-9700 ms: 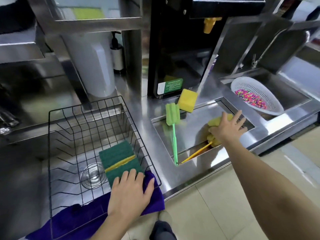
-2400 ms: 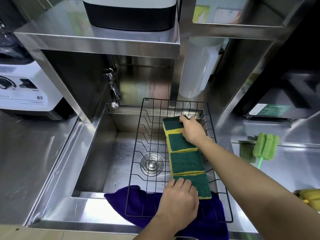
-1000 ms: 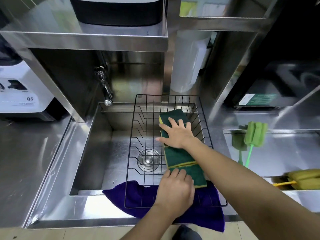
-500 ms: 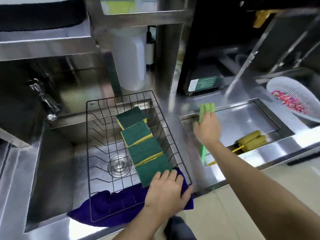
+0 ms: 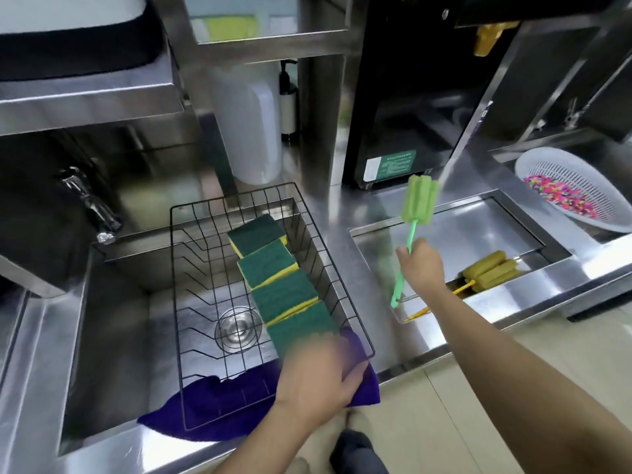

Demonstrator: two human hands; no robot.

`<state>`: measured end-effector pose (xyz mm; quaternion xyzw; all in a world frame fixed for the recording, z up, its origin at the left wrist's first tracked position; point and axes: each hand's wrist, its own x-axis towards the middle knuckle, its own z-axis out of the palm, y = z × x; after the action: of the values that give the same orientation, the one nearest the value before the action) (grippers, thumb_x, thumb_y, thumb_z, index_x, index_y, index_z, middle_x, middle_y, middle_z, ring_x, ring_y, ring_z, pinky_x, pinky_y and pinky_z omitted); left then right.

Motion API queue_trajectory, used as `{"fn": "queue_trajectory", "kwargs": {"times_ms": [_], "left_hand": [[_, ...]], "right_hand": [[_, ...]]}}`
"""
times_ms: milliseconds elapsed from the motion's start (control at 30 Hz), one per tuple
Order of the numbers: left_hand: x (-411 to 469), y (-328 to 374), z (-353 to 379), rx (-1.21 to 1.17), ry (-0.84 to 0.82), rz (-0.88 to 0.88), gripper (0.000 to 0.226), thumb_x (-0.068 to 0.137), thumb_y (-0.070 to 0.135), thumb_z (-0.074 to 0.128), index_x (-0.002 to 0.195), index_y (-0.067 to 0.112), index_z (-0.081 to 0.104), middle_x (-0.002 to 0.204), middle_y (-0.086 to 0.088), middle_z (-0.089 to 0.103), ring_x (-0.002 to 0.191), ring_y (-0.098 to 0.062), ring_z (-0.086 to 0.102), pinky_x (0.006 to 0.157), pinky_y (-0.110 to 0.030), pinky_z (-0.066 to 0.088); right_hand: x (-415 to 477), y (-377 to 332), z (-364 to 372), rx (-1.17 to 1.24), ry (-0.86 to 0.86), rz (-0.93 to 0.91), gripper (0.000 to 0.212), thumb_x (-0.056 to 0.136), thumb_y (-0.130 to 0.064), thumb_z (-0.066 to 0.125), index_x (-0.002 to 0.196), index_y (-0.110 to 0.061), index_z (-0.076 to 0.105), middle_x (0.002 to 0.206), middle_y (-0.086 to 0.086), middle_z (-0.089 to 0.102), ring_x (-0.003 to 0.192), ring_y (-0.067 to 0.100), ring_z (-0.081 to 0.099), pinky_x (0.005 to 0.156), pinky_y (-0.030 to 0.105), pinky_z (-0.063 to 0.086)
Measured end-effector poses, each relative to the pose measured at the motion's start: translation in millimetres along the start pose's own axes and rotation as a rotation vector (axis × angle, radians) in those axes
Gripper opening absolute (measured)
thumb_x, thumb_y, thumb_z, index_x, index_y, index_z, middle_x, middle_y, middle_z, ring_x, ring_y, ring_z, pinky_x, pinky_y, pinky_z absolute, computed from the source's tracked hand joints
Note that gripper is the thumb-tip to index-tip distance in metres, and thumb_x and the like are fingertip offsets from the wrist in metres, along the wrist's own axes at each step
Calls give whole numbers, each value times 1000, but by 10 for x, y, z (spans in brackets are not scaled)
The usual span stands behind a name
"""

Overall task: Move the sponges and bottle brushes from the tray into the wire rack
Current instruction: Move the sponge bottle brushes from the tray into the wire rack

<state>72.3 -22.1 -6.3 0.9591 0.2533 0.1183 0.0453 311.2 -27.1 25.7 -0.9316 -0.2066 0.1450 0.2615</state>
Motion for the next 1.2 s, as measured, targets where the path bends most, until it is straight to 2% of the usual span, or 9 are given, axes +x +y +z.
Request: {"fn": "queue_trajectory", "kwargs": {"times_ms": [167,300,400,500,633,733,933,1067,1200], "left_hand": [[-128,-158,-61,10,76,-51,49,82,60,42,72,17,63,64,2,59,59,-19,56,55,-30,45],[-248,-288,-104,16,101,-88,52,81,63,43,66,16,61,63,1,58,60,-20,55,55,-30,46],[-347,-388,-134,27,109,-120,54,81,65,42,65,16,59,63,1,57,61,-20,55,55,-30,46],[-451,-457,-134,27,115,-130,53,83,64,41,66,16,59,65,0,59,64,-20,56,58,-30,46],[-532,-481,-116,58,105,-125,55,87,62,38,71,16,62,67,0,60,66,-20,56,60,-30,46],[-532,-495,-113,64,104,-129,54,88,62,38,70,16,62,66,0,59,65,-19,55,59,-29,45],[-539,-487,-101,63,116,-130,53,87,62,39,71,17,62,65,1,58,63,-17,54,56,-29,43],[-542,-484,-75,57,138,-132,51,87,61,43,71,16,61,65,1,58,63,-17,54,56,-28,43],[-528,-476,-98,45,141,-135,48,86,59,43,70,18,62,65,2,58,63,-16,54,57,-27,42]], "right_hand": [[-131,-481,-96,284,121,-192,21,98,-18,42,99,1,50,74,8,52,75,31,51,64,30,36],[-344,-911,21,391,63,-376,19,99,-17,43,99,-1,52,64,2,52,64,22,50,63,33,39],[-510,-1160,247,367,-87,-473,14,99,-21,44,90,-11,47,60,-2,52,50,14,54,52,30,40],[-745,-1343,509,324,-336,-498,14,99,-21,45,95,-8,48,66,6,56,31,4,52,33,21,41],[-1036,-1450,869,187,-580,-537,19,99,-18,45,99,1,48,67,15,60,40,18,56,38,27,48],[-1156,-1450,1109,105,-713,-517,14,99,-16,44,96,-3,47,66,18,60,39,16,58,43,32,50],[-1271,-1397,1350,-98,-901,-515,21,100,-15,42,81,-6,44,53,14,58,26,6,52,29,16,41],[-1260,-1405,1391,-196,-946,-518,13,99,-10,42,98,0,51,56,15,59,30,8,55,32,18,46],[-1228,-1459,1354,-346,-896,-596,30,95,-8,47,65,-7,47,55,8,55,38,14,53,36,22,42]]}}
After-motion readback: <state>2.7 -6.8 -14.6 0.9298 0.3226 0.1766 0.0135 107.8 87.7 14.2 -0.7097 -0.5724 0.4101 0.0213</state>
